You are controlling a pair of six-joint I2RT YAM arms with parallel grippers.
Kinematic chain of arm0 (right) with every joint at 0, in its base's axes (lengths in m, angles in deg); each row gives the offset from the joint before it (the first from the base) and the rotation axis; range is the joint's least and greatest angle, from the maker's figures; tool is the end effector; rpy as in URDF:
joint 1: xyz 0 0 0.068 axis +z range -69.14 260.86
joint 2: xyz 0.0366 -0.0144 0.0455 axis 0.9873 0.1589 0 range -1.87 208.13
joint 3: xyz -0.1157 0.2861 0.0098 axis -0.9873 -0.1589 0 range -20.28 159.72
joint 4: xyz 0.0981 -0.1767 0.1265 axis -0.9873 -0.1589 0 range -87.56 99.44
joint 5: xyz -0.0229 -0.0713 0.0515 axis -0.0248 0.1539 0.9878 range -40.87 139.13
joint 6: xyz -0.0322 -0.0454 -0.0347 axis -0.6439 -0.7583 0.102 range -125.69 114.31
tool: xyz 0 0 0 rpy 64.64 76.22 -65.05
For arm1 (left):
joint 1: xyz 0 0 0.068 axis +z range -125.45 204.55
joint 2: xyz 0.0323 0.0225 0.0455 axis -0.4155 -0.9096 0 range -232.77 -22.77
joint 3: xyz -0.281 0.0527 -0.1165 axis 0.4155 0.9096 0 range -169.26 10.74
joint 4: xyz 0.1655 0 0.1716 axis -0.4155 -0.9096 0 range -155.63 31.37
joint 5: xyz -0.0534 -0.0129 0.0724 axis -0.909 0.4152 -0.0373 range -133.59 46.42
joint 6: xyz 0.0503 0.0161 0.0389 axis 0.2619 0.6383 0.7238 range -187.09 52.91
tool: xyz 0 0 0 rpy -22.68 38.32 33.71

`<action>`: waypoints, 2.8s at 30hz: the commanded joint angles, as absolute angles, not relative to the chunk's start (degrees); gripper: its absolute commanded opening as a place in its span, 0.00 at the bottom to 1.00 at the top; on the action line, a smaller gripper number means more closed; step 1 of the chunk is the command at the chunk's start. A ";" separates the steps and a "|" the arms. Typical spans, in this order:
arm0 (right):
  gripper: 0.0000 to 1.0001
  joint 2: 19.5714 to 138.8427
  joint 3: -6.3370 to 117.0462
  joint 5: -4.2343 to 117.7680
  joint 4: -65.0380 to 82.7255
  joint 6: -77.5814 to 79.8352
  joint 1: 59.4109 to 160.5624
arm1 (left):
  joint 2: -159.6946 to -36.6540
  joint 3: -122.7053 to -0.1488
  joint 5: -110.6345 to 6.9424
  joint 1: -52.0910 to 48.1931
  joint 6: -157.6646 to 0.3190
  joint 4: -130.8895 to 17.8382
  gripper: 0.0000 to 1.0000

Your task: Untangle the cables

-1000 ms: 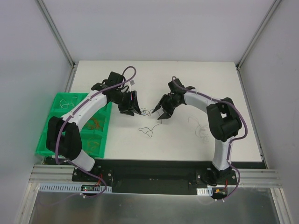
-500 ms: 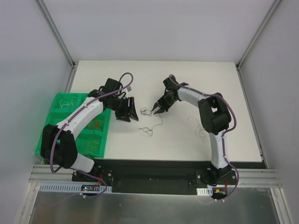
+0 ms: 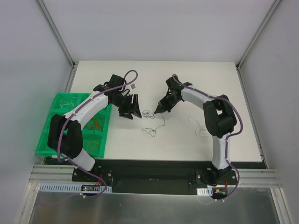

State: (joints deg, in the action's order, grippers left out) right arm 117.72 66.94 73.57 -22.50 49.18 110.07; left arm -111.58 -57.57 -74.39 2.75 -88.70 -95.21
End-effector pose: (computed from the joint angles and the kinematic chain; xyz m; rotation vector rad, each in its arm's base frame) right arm 0.3730 0.2330 0.1990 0.5131 2.9089 0.9251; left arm 0.2736 -0.1381 0.2941 0.2194 2.6418 -0.9650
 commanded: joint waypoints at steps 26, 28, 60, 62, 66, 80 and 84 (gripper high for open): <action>0.01 103.68 60.58 77.16 -25.81 53.46 111.00 | -127.00 -78.73 -55.72 -10.96 -81.95 -102.49 0.36; 0.01 103.51 60.49 77.34 -25.98 53.55 111.18 | -127.71 -79.34 -54.93 -11.22 -82.12 -102.57 0.34; 0.01 101.57 58.12 79.01 -24.14 54.87 112.67 | -132.10 -80.14 -52.11 -13.86 -82.30 -102.49 0.19; 0.01 101.31 57.94 78.92 -24.05 54.96 112.68 | -132.19 -79.96 -52.02 -14.03 -82.30 -102.49 0.18; 0.01 100.87 57.68 78.75 -23.96 55.04 112.68 | -131.58 -79.43 -50.88 -14.21 -82.12 -102.49 0.10; 0.01 97.80 53.64 68.30 -30.81 42.67 102.84 | -109.54 -71.98 -43.94 -14.21 -81.68 -101.17 0.00; 0.01 97.35 53.28 66.27 -33.09 37.30 97.13 | -100.48 -65.91 -40.26 -14.03 -82.91 -100.64 0.00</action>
